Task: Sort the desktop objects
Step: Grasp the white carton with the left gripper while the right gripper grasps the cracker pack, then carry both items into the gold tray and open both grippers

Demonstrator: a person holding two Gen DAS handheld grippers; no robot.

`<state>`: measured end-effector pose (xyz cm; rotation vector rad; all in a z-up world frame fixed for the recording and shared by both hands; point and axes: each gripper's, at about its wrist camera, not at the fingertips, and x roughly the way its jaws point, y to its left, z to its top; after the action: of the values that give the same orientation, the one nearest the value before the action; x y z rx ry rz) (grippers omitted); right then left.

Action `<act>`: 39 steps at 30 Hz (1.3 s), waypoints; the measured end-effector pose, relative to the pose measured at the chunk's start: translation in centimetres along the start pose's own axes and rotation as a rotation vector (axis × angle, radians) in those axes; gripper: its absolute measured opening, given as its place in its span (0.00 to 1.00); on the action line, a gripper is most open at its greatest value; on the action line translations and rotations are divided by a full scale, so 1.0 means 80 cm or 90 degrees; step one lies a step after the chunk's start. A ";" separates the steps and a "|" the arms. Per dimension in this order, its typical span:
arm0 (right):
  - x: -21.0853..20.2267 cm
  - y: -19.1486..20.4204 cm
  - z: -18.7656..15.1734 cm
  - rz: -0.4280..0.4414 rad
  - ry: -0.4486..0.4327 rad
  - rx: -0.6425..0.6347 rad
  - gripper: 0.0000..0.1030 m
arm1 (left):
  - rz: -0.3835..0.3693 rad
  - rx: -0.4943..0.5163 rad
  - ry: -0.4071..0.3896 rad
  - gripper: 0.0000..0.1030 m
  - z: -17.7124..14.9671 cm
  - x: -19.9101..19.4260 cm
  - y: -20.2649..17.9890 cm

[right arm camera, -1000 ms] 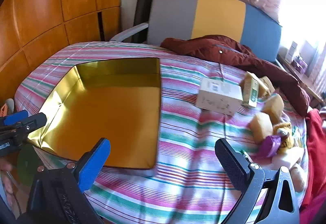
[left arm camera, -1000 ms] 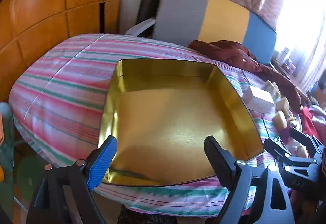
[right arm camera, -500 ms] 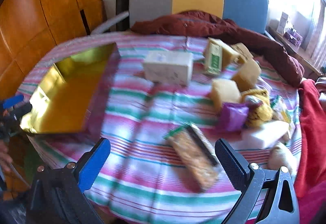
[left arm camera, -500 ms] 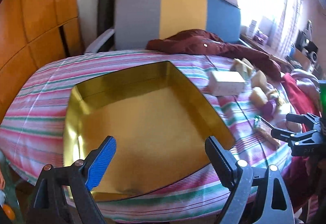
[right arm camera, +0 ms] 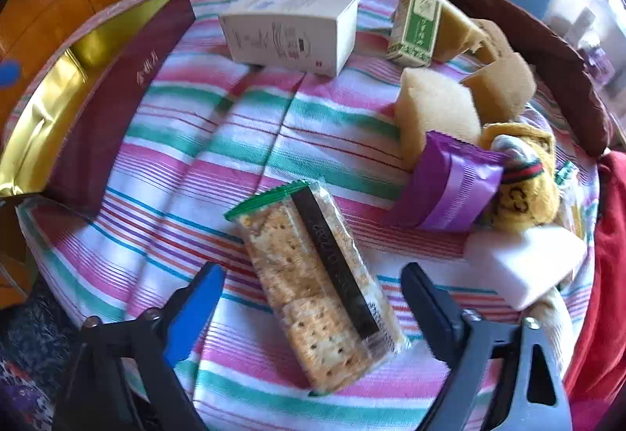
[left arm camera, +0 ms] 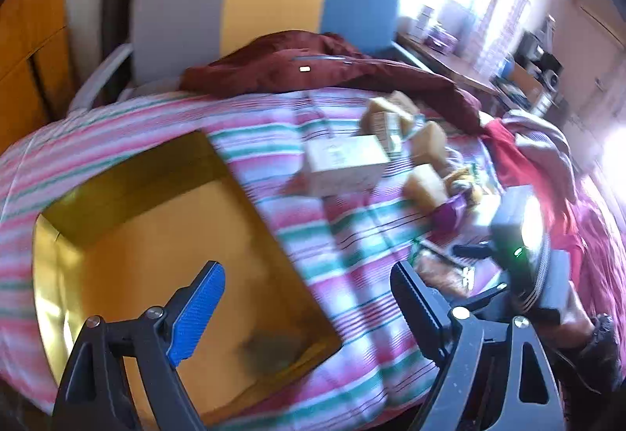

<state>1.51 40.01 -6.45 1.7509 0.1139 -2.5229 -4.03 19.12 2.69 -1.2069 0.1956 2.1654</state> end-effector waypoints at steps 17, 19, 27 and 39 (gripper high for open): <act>0.000 -0.014 -0.004 0.059 -0.017 -0.018 0.77 | 0.064 0.333 0.163 0.84 0.103 0.170 -0.067; 0.001 -0.014 -0.004 0.058 -0.015 -0.019 0.79 | 0.067 0.351 0.171 0.81 0.108 0.185 -0.066; 0.007 -0.021 -0.003 0.053 -0.009 -0.011 0.87 | 0.076 0.430 0.206 0.71 0.110 0.233 -0.068; 0.010 -0.024 -0.003 0.046 -0.016 -0.008 0.85 | -0.006 0.334 0.203 0.55 0.107 0.219 -0.063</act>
<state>1.25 41.93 -7.23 1.6861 0.0642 -2.4877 -13.62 34.71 -5.67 -1.2168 0.8332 1.7392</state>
